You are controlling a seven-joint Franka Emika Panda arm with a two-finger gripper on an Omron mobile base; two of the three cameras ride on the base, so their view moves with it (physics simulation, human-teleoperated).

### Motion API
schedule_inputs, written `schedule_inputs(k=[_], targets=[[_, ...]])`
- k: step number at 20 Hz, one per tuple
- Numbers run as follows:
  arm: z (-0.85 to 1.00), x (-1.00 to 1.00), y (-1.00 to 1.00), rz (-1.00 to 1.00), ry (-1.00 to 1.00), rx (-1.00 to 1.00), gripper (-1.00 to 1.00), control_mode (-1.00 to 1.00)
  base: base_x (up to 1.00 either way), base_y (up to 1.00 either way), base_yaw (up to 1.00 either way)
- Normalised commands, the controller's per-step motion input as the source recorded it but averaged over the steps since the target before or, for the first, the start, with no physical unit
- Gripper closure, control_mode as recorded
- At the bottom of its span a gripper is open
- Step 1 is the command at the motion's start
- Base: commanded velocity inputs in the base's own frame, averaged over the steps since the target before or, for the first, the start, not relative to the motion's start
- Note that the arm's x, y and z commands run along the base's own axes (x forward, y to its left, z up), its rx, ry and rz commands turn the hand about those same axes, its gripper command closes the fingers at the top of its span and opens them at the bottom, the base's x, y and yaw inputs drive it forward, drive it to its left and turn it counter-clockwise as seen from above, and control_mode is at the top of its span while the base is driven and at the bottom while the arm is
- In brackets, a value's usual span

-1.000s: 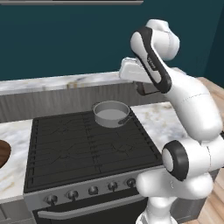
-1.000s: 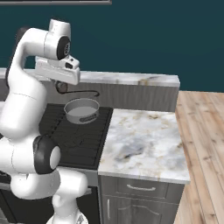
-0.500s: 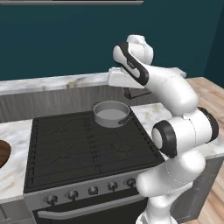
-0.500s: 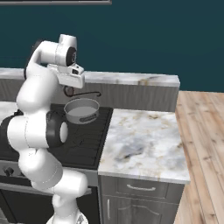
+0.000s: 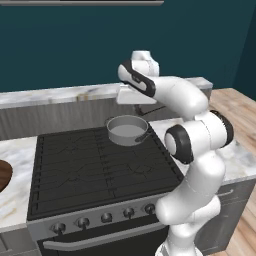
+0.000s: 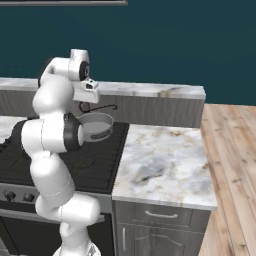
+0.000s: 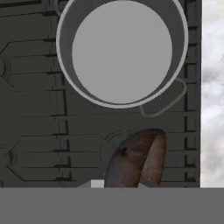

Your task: Open the cabinet and move the ladle to the pot. Then close the cabinet.

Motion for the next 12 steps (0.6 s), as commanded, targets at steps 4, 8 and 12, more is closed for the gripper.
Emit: schedule_inputs(k=[4, 8, 12], targets=[[-0.42, 0.58, 0.0, 0.0, 0.0, 0.0, 1.0, -1.0, 0.0, 0.0, 0.0], [-0.41, 0.6, 0.03, 0.0, 0.0, 0.0, 1.0, -1.0, 0.0, 0.0, 0.0], [-0.36, 0.57, 0.05, 0.0, 0.0, 0.0, 1.0, -1.0, 0.0, 0.0, 0.0]])
